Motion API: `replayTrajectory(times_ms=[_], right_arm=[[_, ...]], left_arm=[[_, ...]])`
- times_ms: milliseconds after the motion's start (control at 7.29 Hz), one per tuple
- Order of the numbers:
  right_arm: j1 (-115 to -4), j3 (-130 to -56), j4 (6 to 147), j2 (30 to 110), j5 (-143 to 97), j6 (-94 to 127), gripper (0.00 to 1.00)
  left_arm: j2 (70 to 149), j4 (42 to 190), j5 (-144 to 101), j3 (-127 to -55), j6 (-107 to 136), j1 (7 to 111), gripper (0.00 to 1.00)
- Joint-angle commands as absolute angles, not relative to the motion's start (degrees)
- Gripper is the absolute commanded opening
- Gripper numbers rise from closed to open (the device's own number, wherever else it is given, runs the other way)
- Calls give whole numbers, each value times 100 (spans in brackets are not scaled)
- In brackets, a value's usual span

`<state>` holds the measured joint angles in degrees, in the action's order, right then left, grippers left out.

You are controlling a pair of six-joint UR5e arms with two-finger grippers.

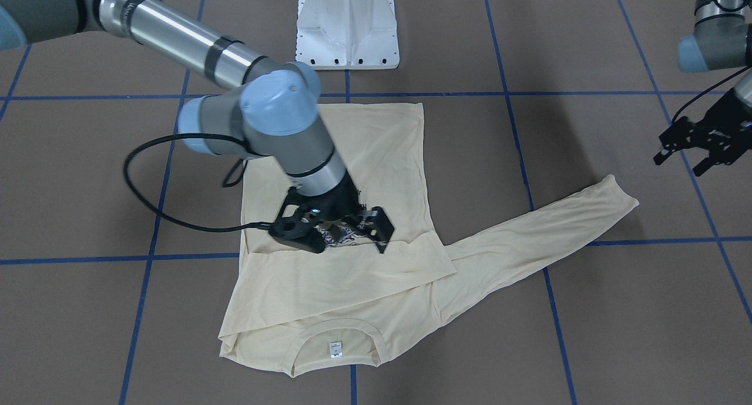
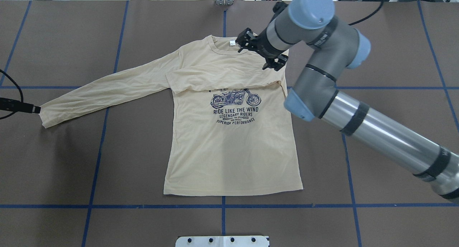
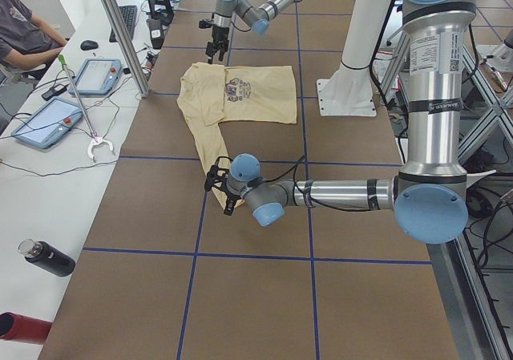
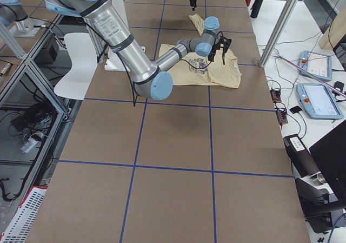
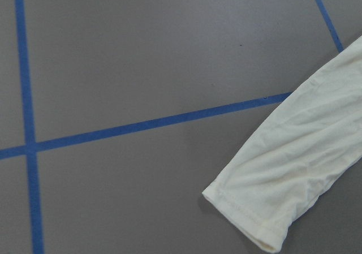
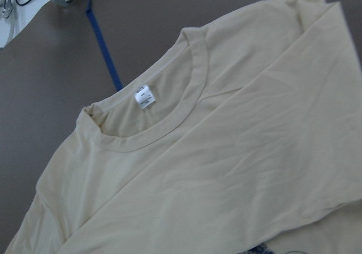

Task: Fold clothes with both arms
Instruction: 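Release the sleeve and withdraw the right gripper away from the shirt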

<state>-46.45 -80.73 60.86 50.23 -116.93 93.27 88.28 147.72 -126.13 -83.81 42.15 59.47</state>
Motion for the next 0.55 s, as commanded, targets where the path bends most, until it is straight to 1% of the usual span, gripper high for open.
replayTrajectory(times_ms=[0, 275, 412], right_arm=[[-5192, -8699, 6100, 5903, -12137, 8904, 98], [-5667, -9331, 6091, 6842, -12496, 8520, 98], [-5643, -9473, 6100, 7047, -12472, 8386, 98]], left_arm=[[8991, 14783, -12560, -8218, 4280, 5836, 52], [8956, 14783, -12115, -8096, 4254, 5836, 49], [8982, 14783, -11998, -8016, 4254, 5836, 49]])
